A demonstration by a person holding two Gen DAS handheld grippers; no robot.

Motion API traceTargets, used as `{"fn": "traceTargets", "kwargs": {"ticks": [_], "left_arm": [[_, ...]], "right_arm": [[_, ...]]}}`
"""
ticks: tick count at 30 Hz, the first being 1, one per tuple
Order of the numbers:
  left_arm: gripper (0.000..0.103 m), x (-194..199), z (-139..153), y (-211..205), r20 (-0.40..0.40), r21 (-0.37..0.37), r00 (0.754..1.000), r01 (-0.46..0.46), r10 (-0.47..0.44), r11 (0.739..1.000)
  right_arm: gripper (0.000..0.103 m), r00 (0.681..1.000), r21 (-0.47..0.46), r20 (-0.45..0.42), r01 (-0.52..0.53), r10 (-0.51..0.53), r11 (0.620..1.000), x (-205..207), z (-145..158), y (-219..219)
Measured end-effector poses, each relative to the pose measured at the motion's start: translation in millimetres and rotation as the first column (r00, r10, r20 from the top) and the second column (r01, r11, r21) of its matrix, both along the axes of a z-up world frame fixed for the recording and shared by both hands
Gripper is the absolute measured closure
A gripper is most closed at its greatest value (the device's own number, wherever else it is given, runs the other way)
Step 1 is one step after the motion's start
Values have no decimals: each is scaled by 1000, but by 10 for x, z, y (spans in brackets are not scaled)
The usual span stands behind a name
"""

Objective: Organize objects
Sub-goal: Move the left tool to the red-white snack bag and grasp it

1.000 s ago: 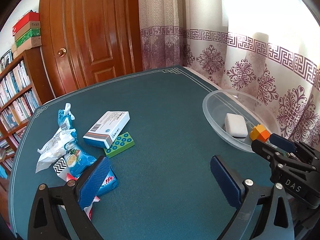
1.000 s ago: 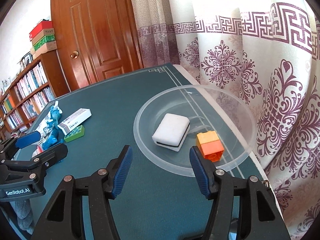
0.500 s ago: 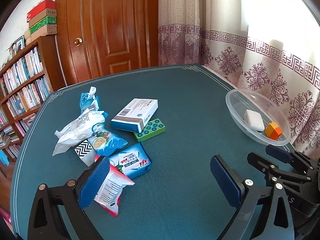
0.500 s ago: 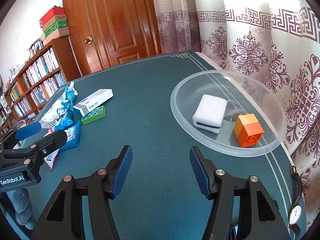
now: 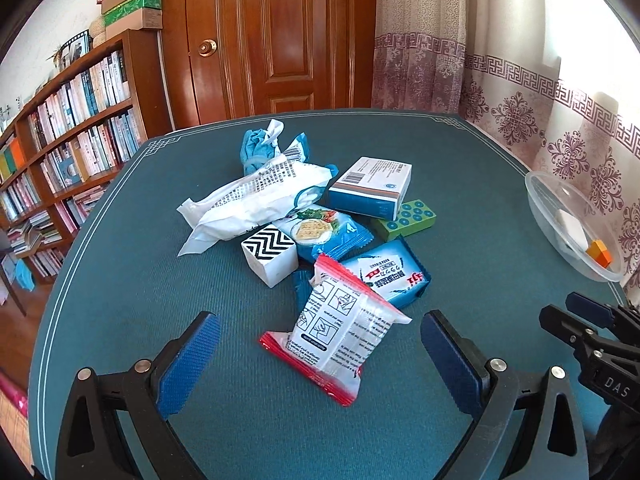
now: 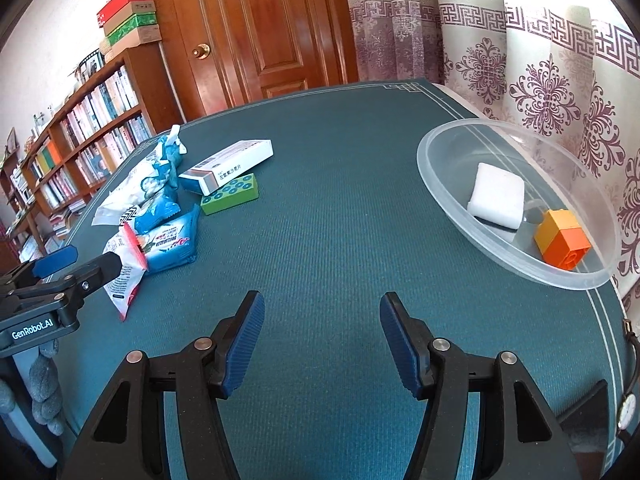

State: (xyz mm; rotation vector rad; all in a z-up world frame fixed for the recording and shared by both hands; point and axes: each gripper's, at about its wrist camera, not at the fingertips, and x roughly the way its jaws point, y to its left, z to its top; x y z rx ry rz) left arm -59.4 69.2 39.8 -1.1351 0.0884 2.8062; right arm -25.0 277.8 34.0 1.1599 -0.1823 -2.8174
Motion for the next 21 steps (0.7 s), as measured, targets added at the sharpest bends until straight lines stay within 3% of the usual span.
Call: {"fn": "traceTargets", "kwargs": {"ticks": [12,14,16,19,21], "left_arm": [[1,-133,-226,-63,53,4,998,30,-30,1000],[6,-156,-236,-57,59,11,998,36,-37,999],[24,-172,-255,-61,73,26,996,50,-51,998],[41,-176,-270,-86,86,50,994,59,-63,997],[44,-148,-242,-115,72,67,995,60,-65,996]], "right_arm": [[41,998,14,43,-36,36,999,-75,-70,-194],[41,998,15,50,-44,43,999,-92,-83,-229],[41,997,15,56,-54,53,998,-113,-88,-264],[41,996,15,58,-68,67,998,-141,-97,-322],[41,995,17,58,-78,77,997,-159,-93,-365]]}}
